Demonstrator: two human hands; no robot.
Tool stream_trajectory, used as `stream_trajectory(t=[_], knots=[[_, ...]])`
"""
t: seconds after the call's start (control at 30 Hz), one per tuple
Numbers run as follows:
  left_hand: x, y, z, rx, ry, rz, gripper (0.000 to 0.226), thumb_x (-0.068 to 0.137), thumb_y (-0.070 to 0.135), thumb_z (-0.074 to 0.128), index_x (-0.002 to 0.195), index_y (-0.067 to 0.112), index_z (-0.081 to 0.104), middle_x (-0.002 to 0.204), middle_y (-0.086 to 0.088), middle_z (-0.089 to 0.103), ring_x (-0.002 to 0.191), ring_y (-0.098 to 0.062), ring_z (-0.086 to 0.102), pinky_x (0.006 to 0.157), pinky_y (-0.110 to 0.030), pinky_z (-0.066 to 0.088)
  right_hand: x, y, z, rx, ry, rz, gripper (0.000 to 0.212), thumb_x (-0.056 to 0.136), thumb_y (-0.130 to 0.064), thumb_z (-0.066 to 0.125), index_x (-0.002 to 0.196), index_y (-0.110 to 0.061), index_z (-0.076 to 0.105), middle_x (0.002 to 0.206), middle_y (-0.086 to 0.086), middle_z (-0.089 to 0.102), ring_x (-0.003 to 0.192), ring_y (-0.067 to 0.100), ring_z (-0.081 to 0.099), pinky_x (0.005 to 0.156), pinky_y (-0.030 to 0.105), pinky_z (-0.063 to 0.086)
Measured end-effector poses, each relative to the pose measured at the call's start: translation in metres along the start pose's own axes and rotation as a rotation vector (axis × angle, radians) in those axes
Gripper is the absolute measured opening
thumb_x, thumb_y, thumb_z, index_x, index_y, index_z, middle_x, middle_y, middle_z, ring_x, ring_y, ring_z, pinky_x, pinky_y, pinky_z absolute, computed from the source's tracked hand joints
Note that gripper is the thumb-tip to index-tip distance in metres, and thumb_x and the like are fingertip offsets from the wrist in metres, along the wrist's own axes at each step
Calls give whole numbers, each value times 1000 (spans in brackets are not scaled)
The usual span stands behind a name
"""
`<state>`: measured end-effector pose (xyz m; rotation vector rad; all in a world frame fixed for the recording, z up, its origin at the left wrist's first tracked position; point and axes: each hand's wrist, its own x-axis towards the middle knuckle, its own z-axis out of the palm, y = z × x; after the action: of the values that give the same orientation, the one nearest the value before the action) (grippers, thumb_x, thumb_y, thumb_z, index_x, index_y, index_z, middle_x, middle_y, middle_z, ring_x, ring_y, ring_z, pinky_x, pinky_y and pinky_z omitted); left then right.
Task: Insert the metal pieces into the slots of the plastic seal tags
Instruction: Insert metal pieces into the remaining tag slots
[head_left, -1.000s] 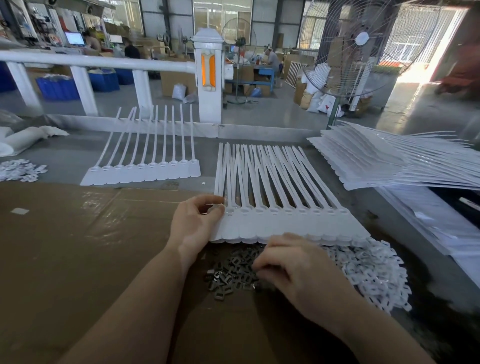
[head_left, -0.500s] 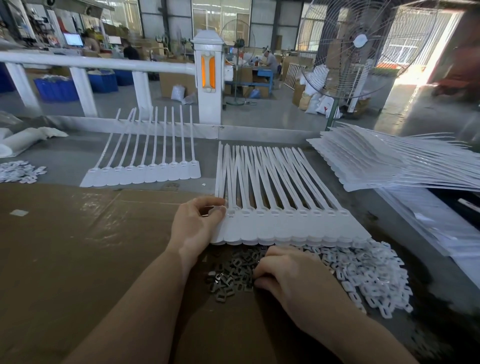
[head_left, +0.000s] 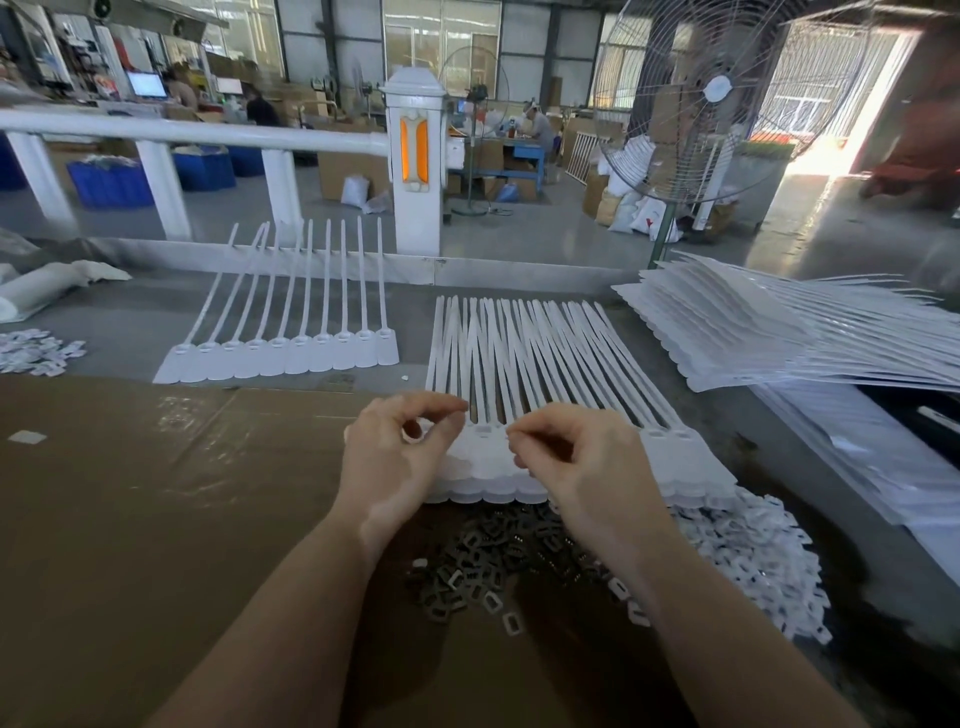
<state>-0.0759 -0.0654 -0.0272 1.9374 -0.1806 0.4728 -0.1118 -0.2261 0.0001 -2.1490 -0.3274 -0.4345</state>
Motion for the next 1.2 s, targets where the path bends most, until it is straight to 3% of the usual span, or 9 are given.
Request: stream_trajectory(t=[0.07, 0.17, 0.4, 0.6, 0.73, 0.83, 0.93, 1.1, 1.2], knots=[[-1, 2, 1, -3, -52, 45, 25, 82, 16, 69, 77, 40, 69, 75, 20, 68, 72, -5, 54, 71, -17, 40, 5, 0, 2, 50, -1, 20, 8, 84, -11, 66, 87, -14, 73, 74, -5, 69, 72, 4, 64, 72, 21, 54], [-1, 5, 1, -53, -115, 60, 21, 83, 18, 68, 79, 39, 72, 76, 16, 71, 74, -5, 58, 80, -24, 43, 10, -1, 6, 113, -10, 67, 9, 81, -8, 67, 85, -14, 73, 74, -4, 70, 72, 4, 66, 72, 20, 54], [-1, 9, 0, -192, -181, 19, 15, 79, 8, 71, 78, 23, 75, 76, 11, 72, 75, -7, 63, 72, -14, 47, 15, -2, 9, 143, -28, 113, 14, 78, -3, 69, 81, -16, 65, 75, -2, 69, 72, 4, 64, 67, 12, 49], [-1, 9, -2, -130, -234, 44, 14, 80, 3, 68, 74, 15, 71, 71, 6, 69, 73, -18, 60, 67, -15, 44, 15, -1, 9, 111, -68, 99, 10, 80, -3, 68, 84, -13, 67, 79, 3, 69, 76, 10, 65, 71, 18, 53], [2, 2, -2, -146, -79, -112, 17, 80, 5, 68, 68, 18, 69, 69, 4, 68, 70, -11, 59, 64, -13, 43, 12, 2, 9, -27, -15, 23, 10, 84, -8, 65, 85, -17, 68, 80, -7, 67, 75, 2, 61, 73, 13, 49], [7, -7, -5, -226, 53, -319, 15, 81, 9, 69, 70, 20, 70, 71, 6, 69, 74, -12, 60, 66, -23, 44, 6, 10, 4, -155, 91, -42, 11, 84, -7, 63, 86, -17, 69, 80, -10, 65, 73, 1, 58, 67, 13, 47], [11, -12, -8, -219, 123, -389, 15, 81, 11, 69, 69, 20, 70, 73, 3, 69, 76, -15, 60, 71, -30, 45, 1, 19, 0, -157, 201, -64, 12, 83, -3, 63, 85, -14, 68, 78, -9, 63, 70, 2, 57, 62, 13, 45], [13, -13, -11, -198, 131, -439, 12, 80, 13, 69, 69, 17, 70, 71, -1, 68, 75, -18, 59, 71, -33, 46, -4, 28, 1, -142, 265, -106, 12, 82, 1, 64, 85, -11, 68, 80, -5, 64, 69, 5, 58, 63, 17, 48], [14, -14, -12, -201, 101, -498, 10, 77, 14, 72, 68, 16, 71, 73, -5, 69, 82, -26, 62, 78, -43, 50, -7, 30, 5, -198, 229, -172, 12, 80, 2, 65, 84, -8, 68, 80, -2, 65, 69, 10, 59, 64, 20, 50]])
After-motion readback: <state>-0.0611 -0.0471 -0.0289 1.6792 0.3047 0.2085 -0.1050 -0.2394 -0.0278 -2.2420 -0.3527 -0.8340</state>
